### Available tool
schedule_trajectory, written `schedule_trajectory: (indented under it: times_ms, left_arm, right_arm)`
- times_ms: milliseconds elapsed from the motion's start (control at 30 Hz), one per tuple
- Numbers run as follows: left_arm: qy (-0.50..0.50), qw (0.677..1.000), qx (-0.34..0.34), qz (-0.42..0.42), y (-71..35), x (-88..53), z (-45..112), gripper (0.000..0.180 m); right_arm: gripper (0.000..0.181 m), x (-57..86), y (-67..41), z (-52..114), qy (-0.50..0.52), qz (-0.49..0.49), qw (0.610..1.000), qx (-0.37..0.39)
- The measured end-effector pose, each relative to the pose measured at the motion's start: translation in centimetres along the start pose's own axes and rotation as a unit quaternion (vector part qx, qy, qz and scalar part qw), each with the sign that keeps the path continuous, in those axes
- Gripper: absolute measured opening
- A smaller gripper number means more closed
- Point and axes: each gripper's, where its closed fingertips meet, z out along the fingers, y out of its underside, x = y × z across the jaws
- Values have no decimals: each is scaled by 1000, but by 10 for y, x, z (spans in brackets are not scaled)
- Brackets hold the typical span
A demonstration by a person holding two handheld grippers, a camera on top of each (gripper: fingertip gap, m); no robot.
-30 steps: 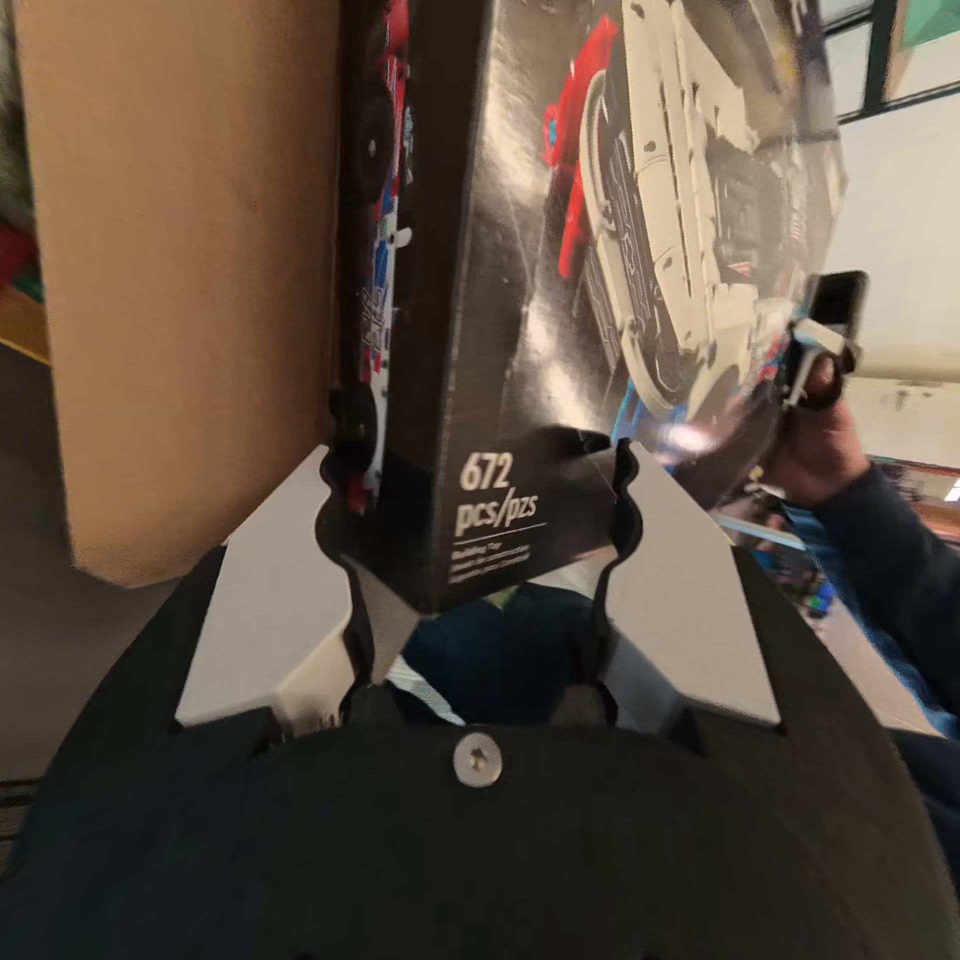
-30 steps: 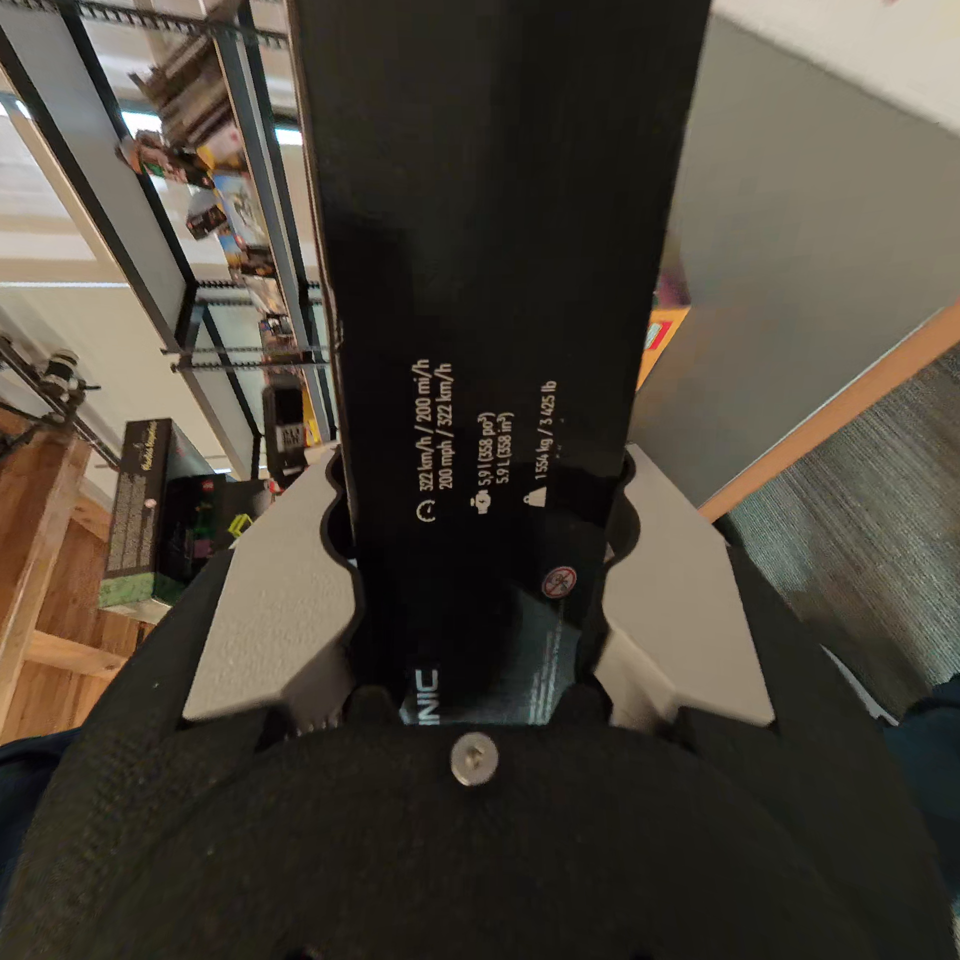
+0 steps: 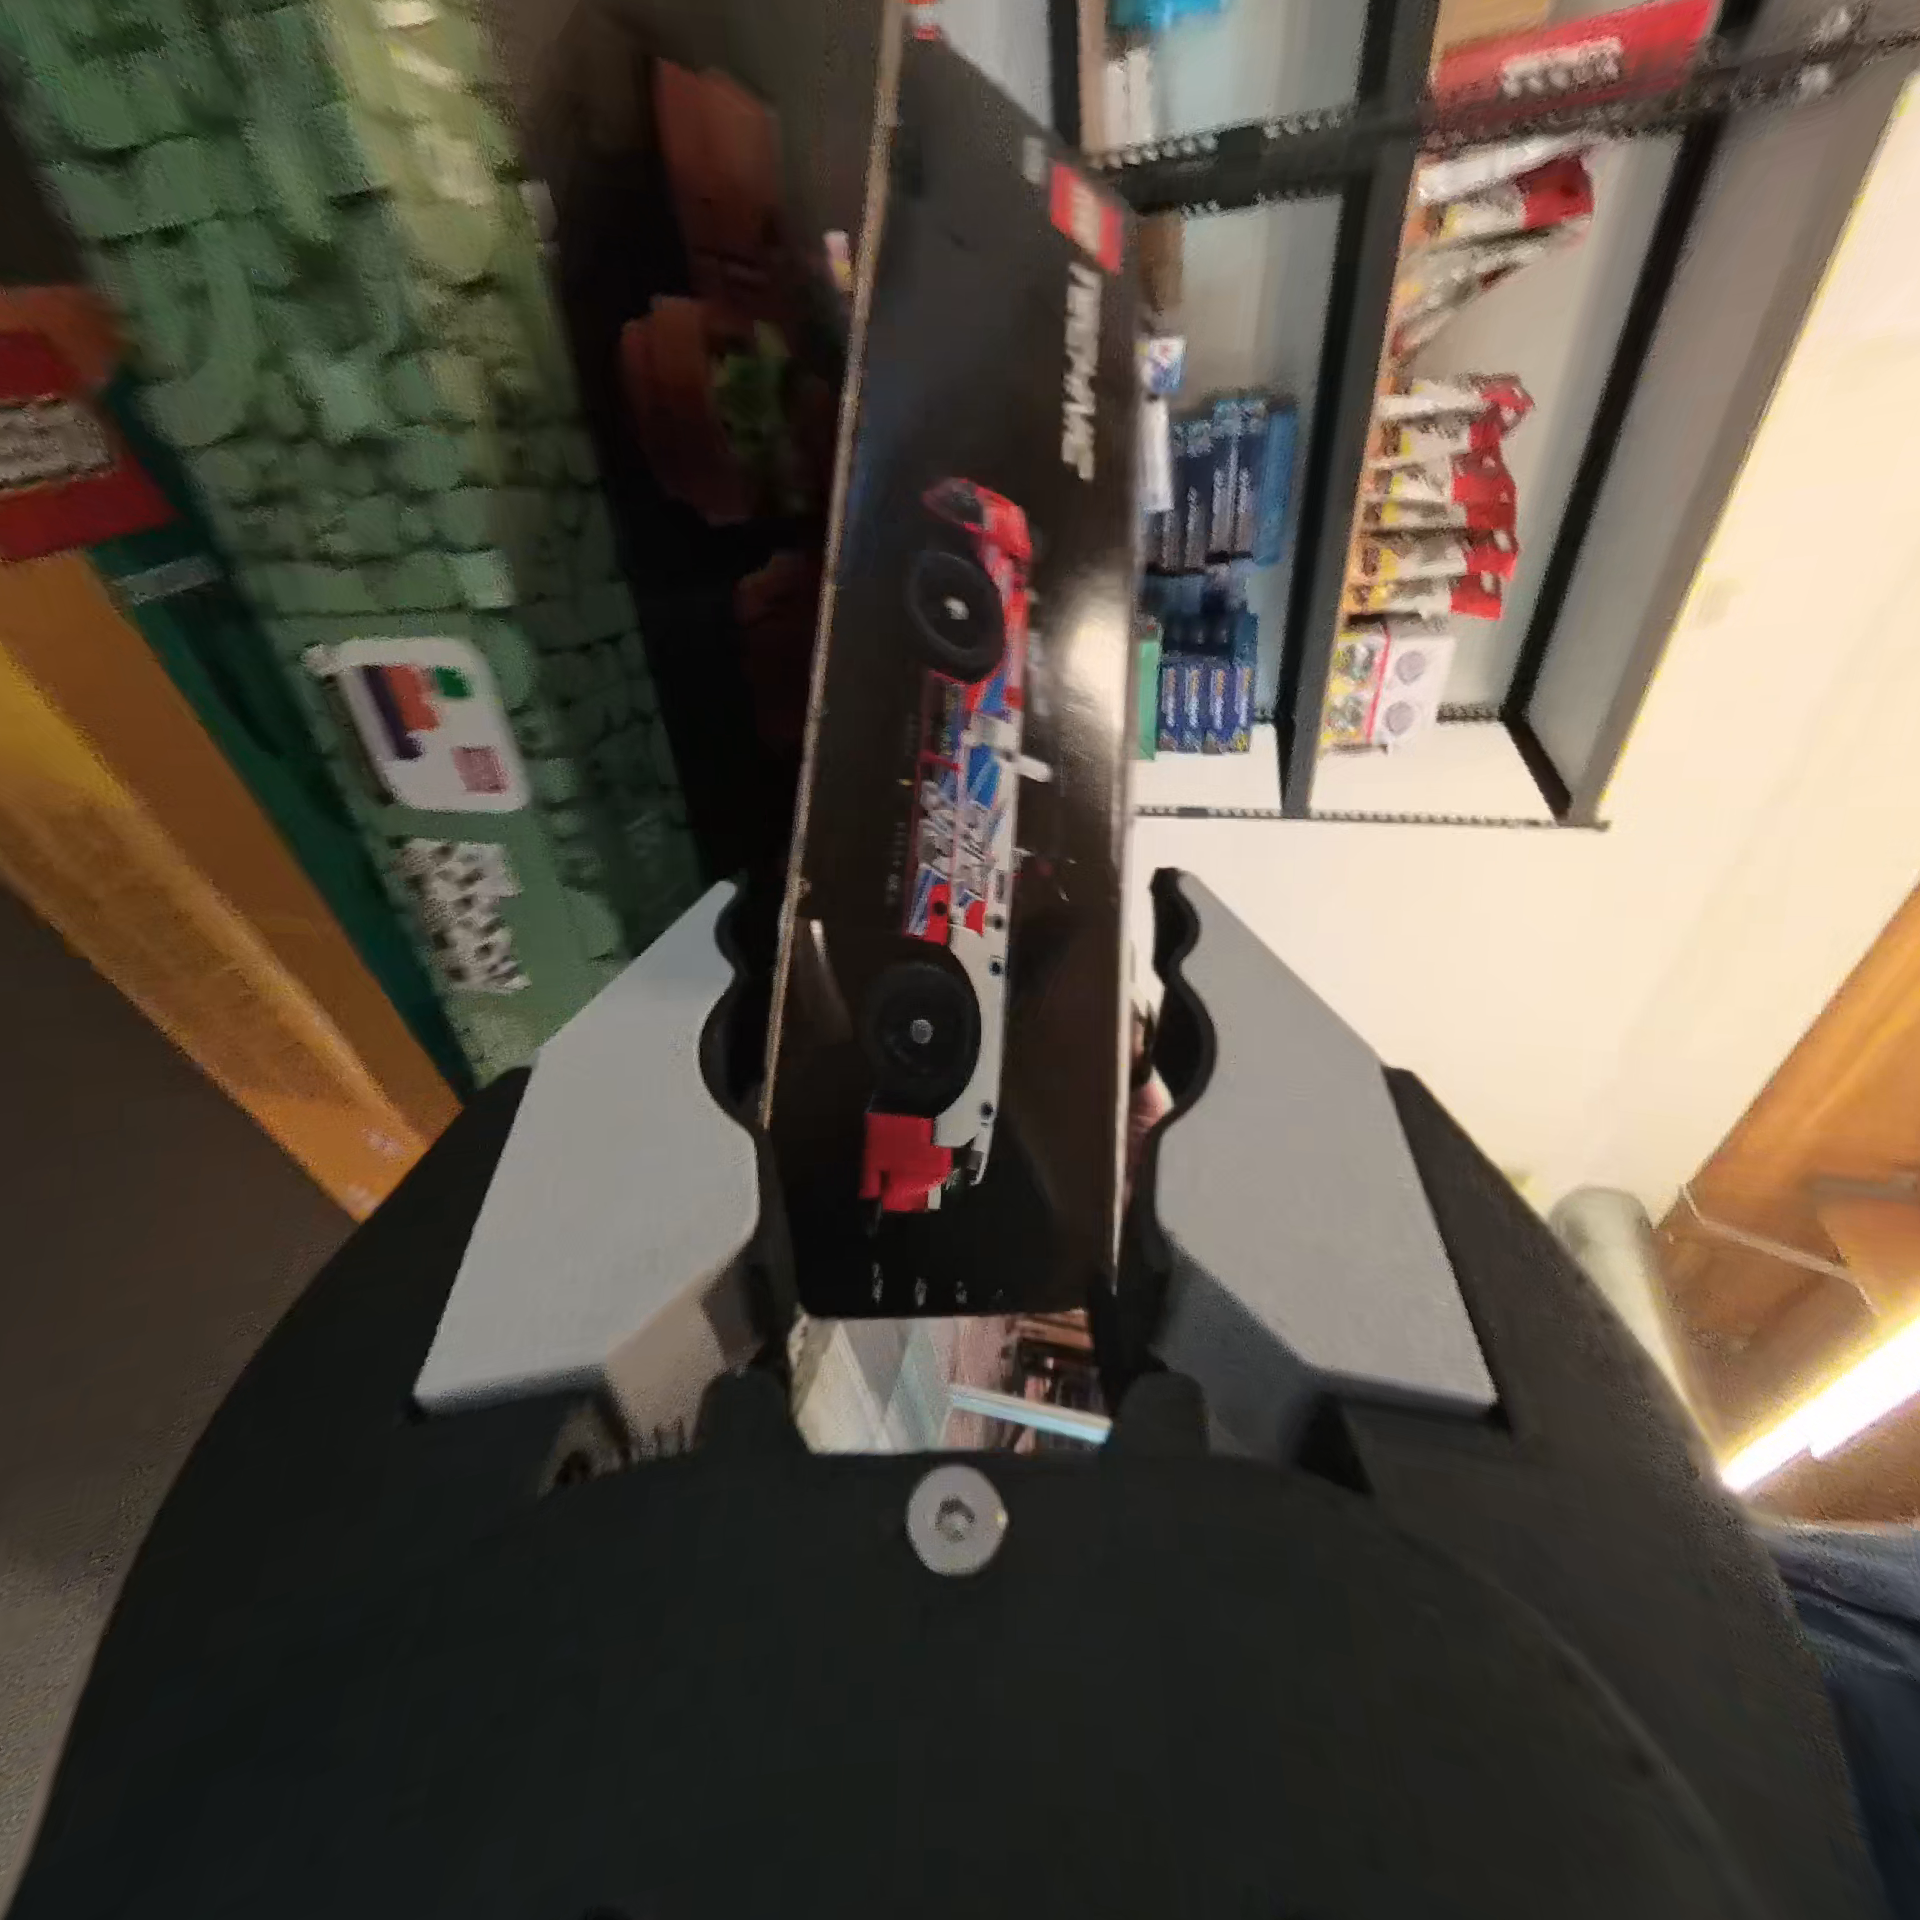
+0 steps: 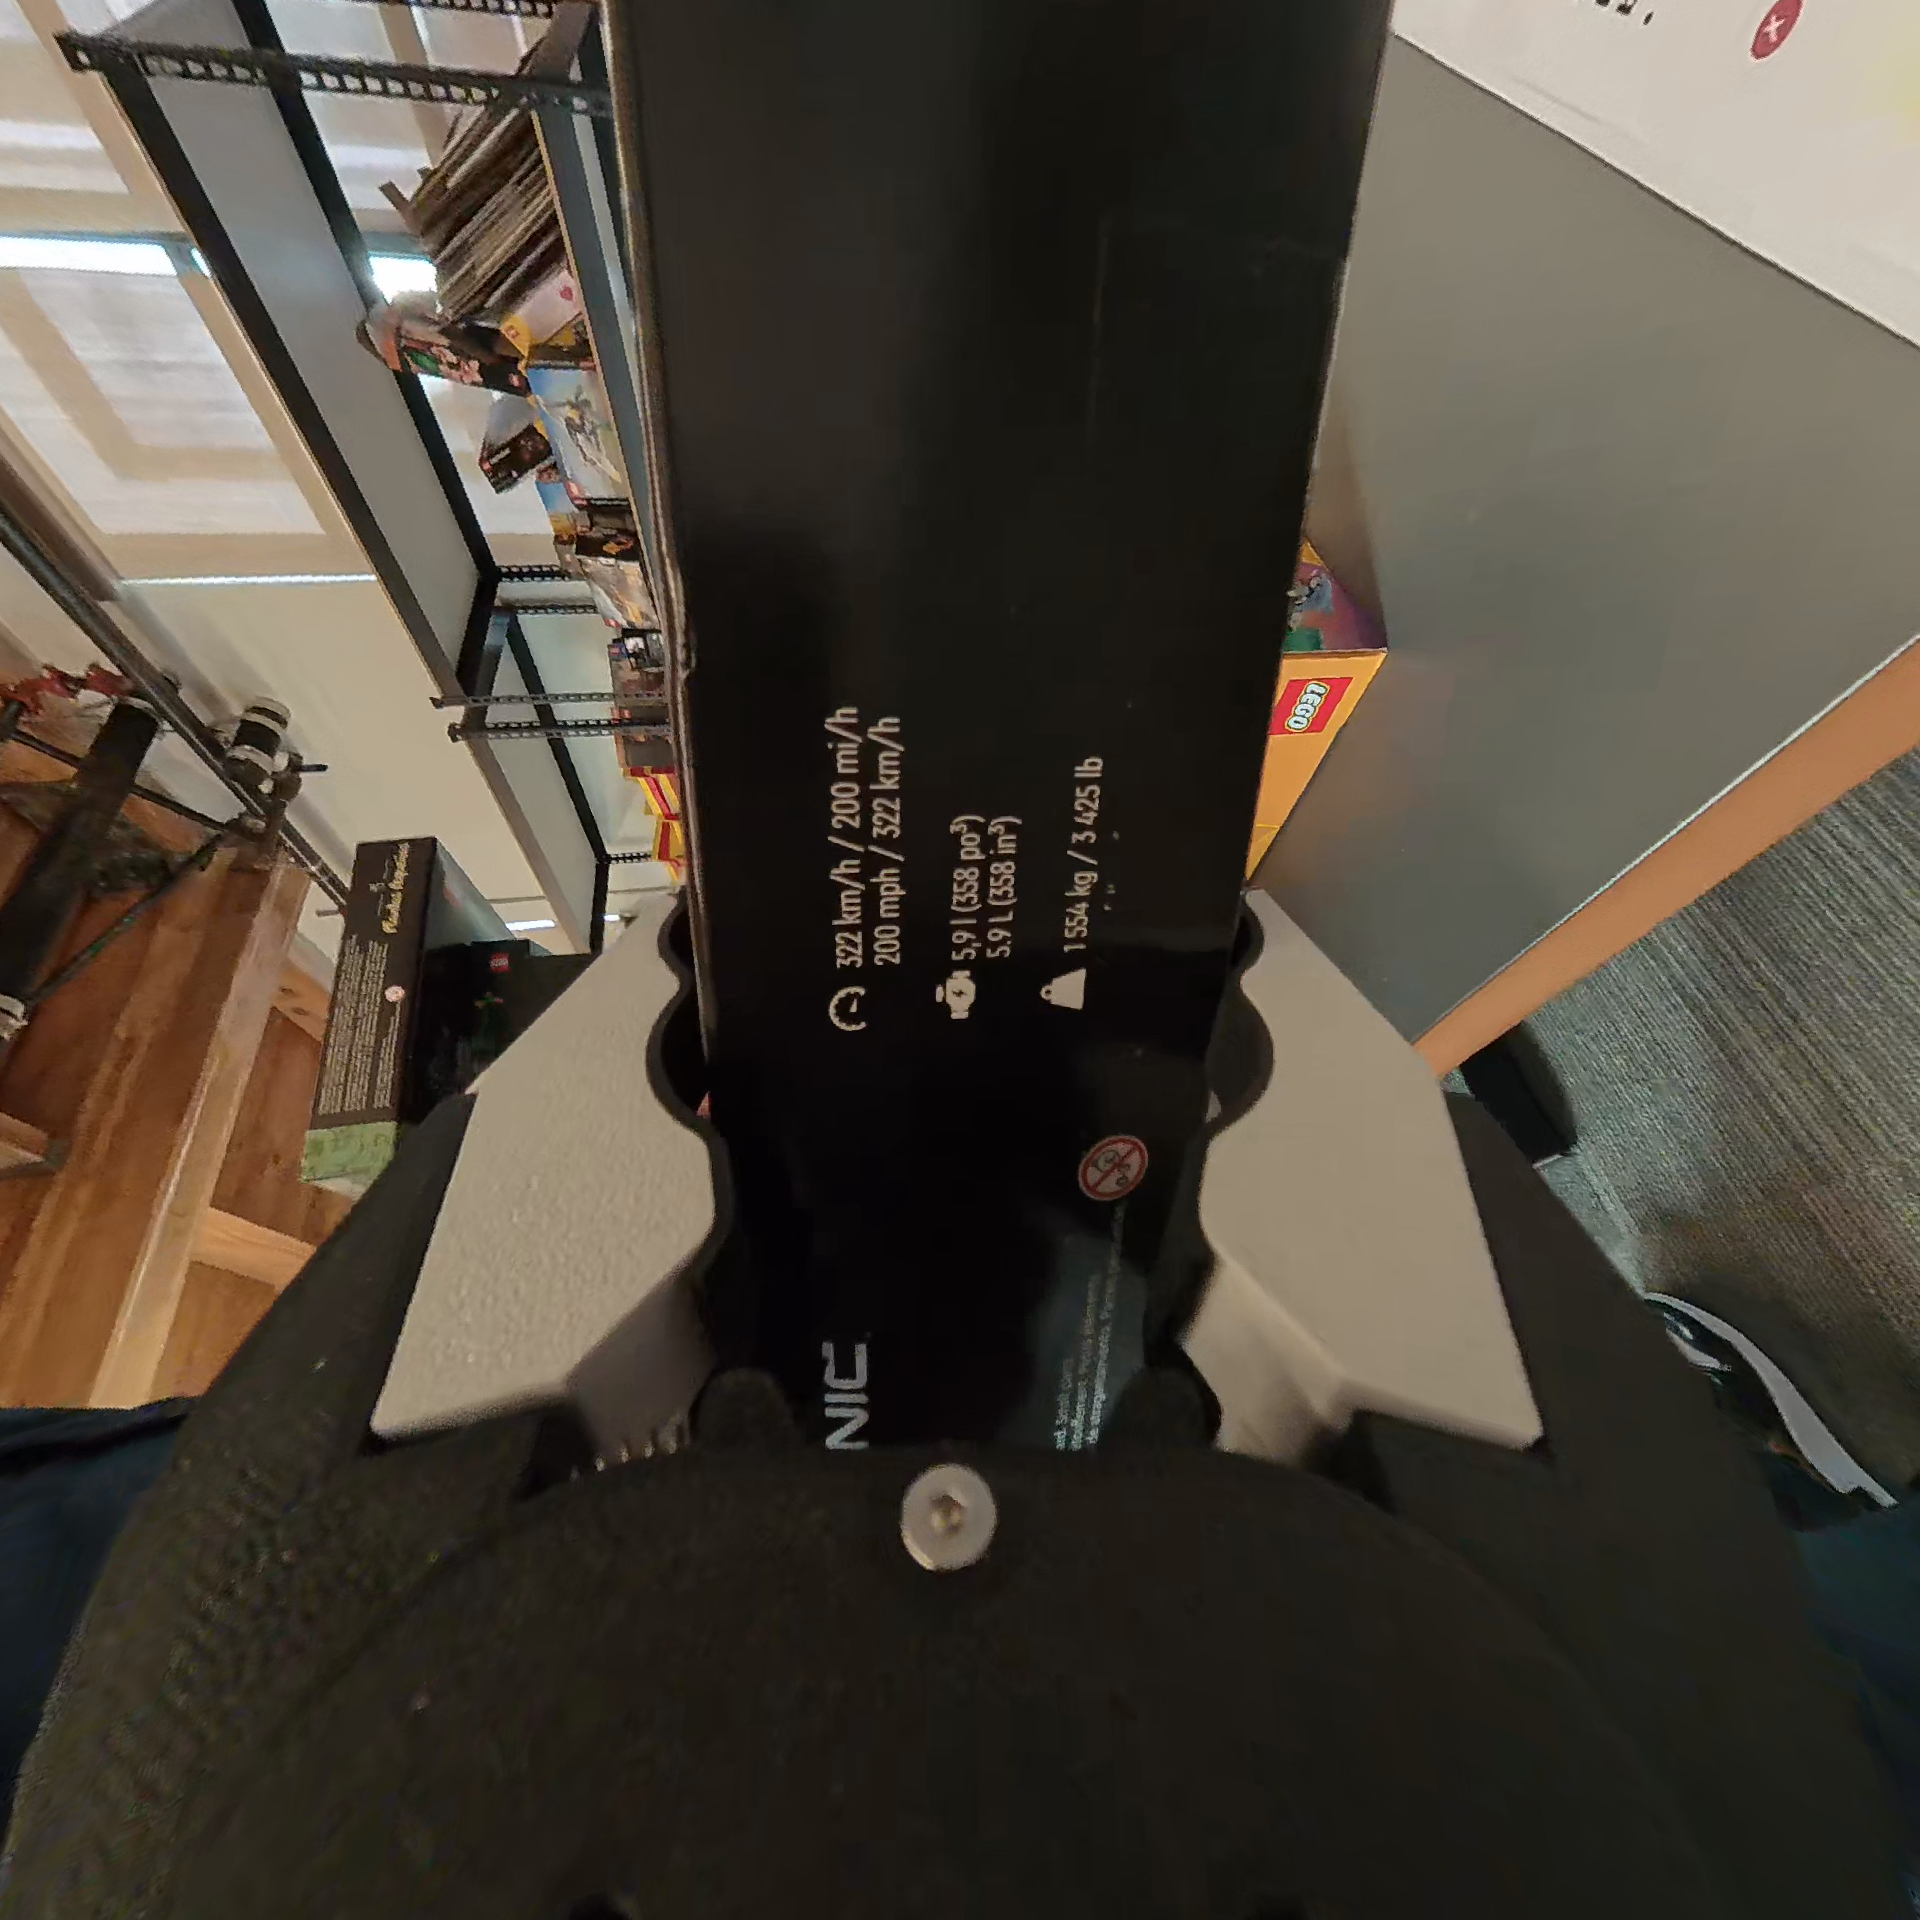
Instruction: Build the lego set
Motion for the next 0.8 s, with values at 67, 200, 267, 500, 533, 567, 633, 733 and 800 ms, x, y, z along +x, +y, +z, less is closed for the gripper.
schedule_trajectory:
  times_ms: [67, 200, 267, 500, 533, 567, 633, 733, 800]
  left_arm:
    - [-31, 999, 5, -24, 4, -25, -3, 60]
    - [-11, 997, 12, -74, 13, -49, -7, 25]
    - [-17, 998, 6, -59, 16, -50, -7, 16]
    - [-136, 977, -28, 163, 13, -34, -7, 0]
    - [-145, 970, -32, 191, 13, -28, -6, 1]
    - [-144, 966, -32, 212, 12, -22, -5, 3]
    - [-135, 963, -33, 231, 12, -11, -4, 10]
    - [-117, 964, -30, 238, 13, 0, -4, 17]
    - [-67, 976, -17, 205, 12, 9, -6, 30]
  right_arm:
    - [98, -1, 0, 1, 5, -19, 1000, -10]
    - [98, -4, -3, 2, 10, -26, 999, -18]
    - [98, -4, -4, 2, 10, -27, 999, -19]
    - [97, -2, -6, 2, -3, -4, 1000, -4]
    - [97, -1, -7, 1, -6, 1, 1000, -2]
    - [96, 0, -7, 1, -9, 6, 1000, 0]
    - [96, 1, -8, 1, -15, 11, 1000, 2]
    - [95, 3, -8, 0, -17, 15, 1000, 1]
    - [95, 3, -9, 0, -19, 17, 1000, 1]
